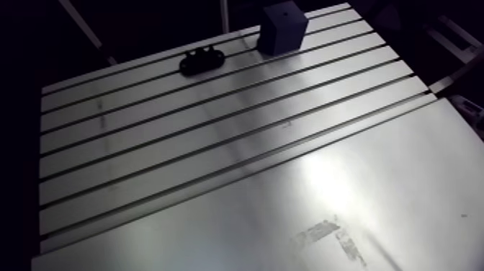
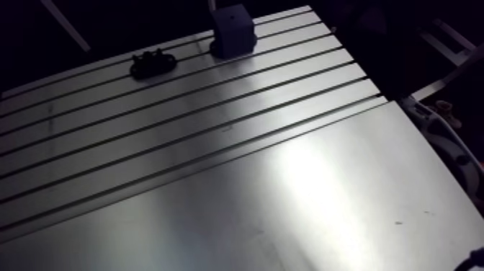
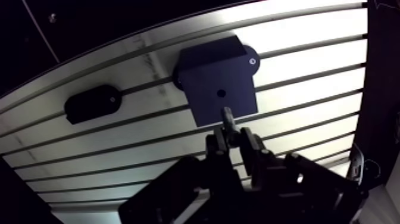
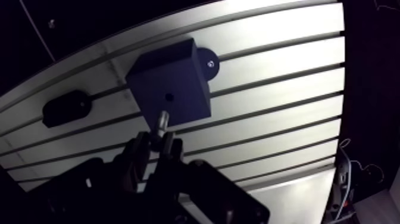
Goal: Pick up the M10 bolt and insert it into the hole until fully seated.
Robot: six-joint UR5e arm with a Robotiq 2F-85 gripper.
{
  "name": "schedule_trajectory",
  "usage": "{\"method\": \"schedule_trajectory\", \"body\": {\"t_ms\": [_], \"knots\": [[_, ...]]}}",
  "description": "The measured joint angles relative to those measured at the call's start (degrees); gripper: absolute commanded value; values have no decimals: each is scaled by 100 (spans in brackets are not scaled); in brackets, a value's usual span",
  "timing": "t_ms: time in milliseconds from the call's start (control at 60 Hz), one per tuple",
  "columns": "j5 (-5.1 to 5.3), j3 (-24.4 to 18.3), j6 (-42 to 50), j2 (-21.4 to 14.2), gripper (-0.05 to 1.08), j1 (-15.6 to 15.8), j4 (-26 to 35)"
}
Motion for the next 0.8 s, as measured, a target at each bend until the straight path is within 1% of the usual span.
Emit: {"method": "schedule_trajectory", "body": {"t_ms": [500,800], "knots": [[1,51,23,11,108,0,-15],[-13,110,19,11,107,3,-163]]}}
